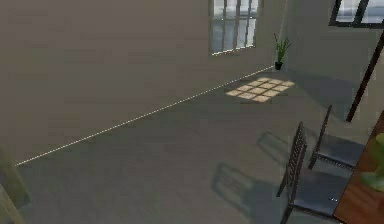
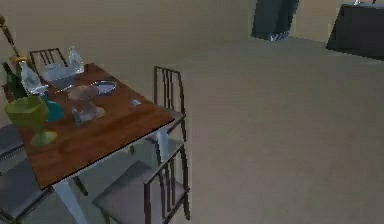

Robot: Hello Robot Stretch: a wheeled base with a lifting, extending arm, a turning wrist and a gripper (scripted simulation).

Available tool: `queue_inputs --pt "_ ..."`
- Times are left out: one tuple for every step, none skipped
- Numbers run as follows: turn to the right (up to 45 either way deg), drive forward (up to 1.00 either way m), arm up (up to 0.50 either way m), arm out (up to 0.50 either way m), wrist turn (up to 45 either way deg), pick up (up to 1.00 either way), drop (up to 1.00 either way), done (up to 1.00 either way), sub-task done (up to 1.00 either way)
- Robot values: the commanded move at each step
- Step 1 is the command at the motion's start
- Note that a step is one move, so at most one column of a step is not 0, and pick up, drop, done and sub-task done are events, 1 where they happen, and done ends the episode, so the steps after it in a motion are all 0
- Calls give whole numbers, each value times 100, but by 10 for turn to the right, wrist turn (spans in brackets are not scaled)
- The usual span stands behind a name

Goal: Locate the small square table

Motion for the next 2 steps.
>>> queue_inputs --pt "0 40 0 0 0 0 0 0 0" --pt "-450 0 0 0 0 0 0 0 0"
